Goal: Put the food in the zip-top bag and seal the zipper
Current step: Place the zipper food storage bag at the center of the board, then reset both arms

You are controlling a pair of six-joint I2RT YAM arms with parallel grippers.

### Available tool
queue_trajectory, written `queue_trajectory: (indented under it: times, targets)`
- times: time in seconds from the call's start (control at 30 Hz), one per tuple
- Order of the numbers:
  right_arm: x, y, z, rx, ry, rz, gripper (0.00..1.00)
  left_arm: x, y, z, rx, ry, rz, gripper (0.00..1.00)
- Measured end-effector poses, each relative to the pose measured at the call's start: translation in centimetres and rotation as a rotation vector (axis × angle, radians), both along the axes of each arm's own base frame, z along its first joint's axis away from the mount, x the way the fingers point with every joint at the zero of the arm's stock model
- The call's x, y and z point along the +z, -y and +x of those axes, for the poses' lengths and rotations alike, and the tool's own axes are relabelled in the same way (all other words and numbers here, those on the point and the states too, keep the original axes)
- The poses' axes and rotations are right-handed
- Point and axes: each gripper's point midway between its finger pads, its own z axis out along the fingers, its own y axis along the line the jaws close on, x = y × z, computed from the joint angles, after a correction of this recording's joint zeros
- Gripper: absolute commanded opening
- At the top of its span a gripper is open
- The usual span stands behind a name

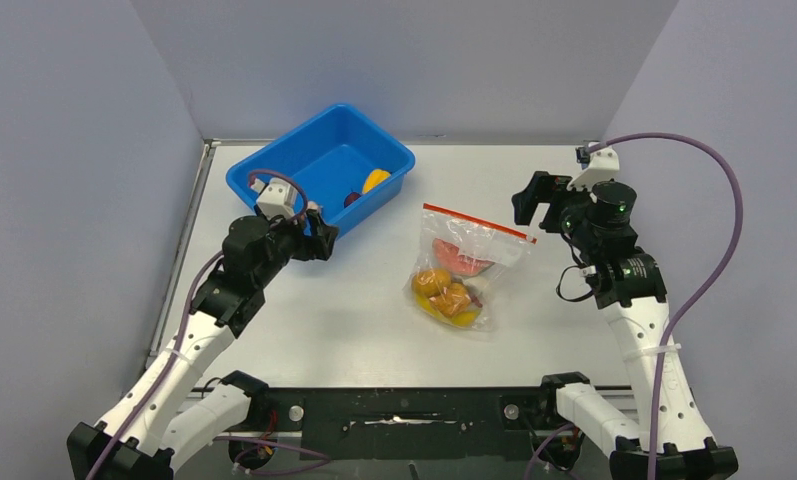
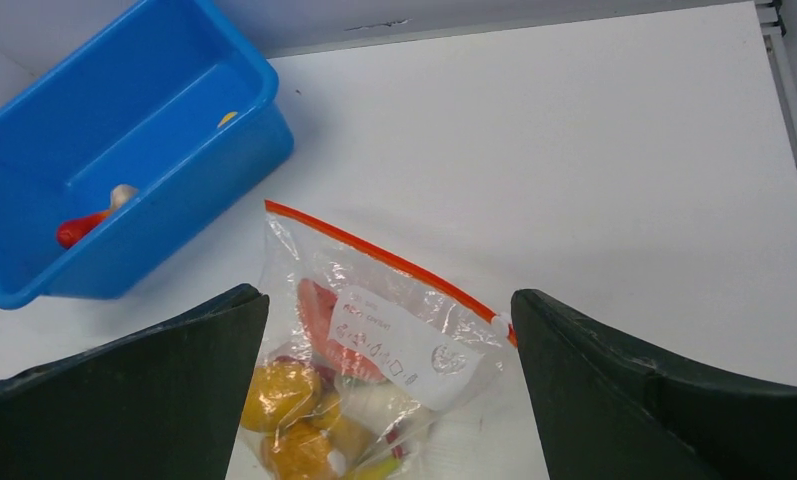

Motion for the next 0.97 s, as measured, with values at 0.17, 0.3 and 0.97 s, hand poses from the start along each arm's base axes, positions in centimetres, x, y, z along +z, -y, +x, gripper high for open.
queue_trajectory:
  times: [0.17, 0.3, 0.97]
  targets:
    - [0.4, -0.6, -1.4, 0.0, -0.016, 0.08, 0.98, 3.5, 0.1, 0.0, 0.006, 0.059, -0.054, 0.75]
    - [0.6, -1.0, -2.7, 0.006, -0.001, 0.136, 0.98, 5.9, 0.0, -0.3, 0.008, 0.102, -0.091, 0.75]
    - [0.3, -1.5, -3.8, -0.001, -0.01, 0.213, 0.98, 6.7, -1.6, -0.4, 0.109, 0.087, -0.116, 0.76]
